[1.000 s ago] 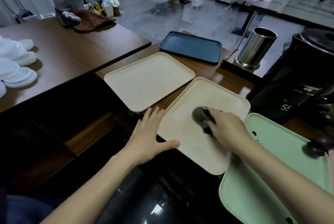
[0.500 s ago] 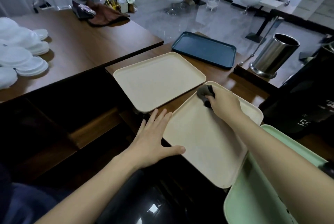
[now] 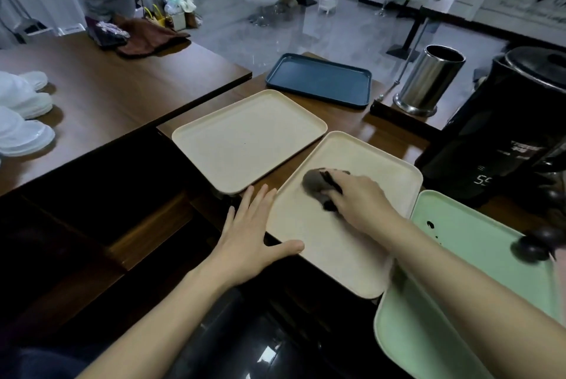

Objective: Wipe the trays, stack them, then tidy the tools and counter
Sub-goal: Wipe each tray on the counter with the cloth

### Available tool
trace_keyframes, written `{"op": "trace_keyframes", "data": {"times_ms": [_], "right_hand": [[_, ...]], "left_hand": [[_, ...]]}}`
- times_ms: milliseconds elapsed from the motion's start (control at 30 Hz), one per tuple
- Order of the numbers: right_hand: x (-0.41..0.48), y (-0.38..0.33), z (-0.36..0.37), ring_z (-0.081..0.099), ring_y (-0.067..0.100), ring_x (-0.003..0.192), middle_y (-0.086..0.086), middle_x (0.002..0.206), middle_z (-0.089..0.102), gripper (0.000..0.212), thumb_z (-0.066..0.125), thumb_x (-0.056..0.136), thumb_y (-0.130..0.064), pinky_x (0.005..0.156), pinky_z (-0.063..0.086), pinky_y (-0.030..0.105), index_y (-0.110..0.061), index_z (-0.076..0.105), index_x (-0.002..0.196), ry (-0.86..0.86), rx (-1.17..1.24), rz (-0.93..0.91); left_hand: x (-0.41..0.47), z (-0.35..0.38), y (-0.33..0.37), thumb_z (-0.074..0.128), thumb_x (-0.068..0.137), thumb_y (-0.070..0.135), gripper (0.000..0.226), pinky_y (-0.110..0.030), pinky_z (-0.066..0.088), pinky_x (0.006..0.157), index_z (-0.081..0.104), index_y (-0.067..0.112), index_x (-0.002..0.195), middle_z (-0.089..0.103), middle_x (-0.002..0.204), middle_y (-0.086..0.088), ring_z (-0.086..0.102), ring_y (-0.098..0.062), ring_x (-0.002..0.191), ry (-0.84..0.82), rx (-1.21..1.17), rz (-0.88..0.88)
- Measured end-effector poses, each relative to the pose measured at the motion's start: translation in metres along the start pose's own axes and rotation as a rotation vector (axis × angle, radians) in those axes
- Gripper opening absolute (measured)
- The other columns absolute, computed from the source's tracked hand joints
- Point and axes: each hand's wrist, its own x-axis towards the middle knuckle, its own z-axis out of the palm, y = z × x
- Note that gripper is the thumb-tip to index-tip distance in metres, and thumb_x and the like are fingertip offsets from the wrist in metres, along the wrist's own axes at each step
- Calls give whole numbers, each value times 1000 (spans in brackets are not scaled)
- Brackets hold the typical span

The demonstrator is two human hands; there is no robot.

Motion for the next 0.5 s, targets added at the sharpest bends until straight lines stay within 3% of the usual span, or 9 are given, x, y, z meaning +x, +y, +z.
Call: {"op": "trace_keyframes", "data": {"times_ms": [67, 133, 300, 367, 433, 500], "right_hand": [[20, 25, -10, 61, 36, 101, 10, 114, 69, 18, 52, 97, -29, 67, 36, 36, -24, 60, 113, 92, -52, 195], [23, 29, -11, 61, 37, 101, 13, 113, 69, 19, 52, 98, -28, 66, 32, 35, -20, 61, 112, 124, -71, 266], [-41, -32, 5, 63, 32, 101, -1, 115, 67, 20, 56, 94, -33, 72, 45, 39, -28, 56, 113, 10, 7, -31], [-59, -32, 2, 63, 30, 103, -5, 116, 67, 23, 56, 94, -37, 77, 48, 40, -30, 57, 116, -44, 19, -58], [-55, -14, -3, 62, 31, 103, -2, 114, 69, 22, 56, 94, -38, 77, 48, 40, -30, 59, 115, -57, 9, 36], [-35, 13, -11, 60, 35, 98, 5, 113, 69, 16, 54, 95, -34, 70, 44, 39, -27, 60, 109, 42, -22, 225]], "left_hand": [[-1, -1, 1, 47, 71, 94, 120, -50, -9, 126, -4, 35, 162, -16, 167, 20, -32, 3, 146, 2, -3, -12], [-2, -1, 2, 46, 71, 95, 121, -50, -9, 126, -4, 34, 162, -15, 167, 19, -32, 2, 147, 5, 7, -4], [-3, -3, 4, 35, 66, 99, 125, -50, -6, 126, -6, 31, 163, -14, 169, 15, -28, -2, 149, 7, 61, -5], [-4, -4, 6, 35, 69, 98, 123, -50, -5, 127, -7, 30, 163, -14, 169, 15, -28, -3, 150, 7, 84, 4], [-5, -7, 7, 37, 72, 96, 122, -49, -5, 127, -7, 29, 163, -14, 169, 14, -27, -4, 150, 3, 86, 7], [-5, -12, 11, 41, 74, 94, 121, -48, -3, 128, -7, 27, 163, -14, 169, 12, -24, -6, 152, -15, 111, 0]]}}
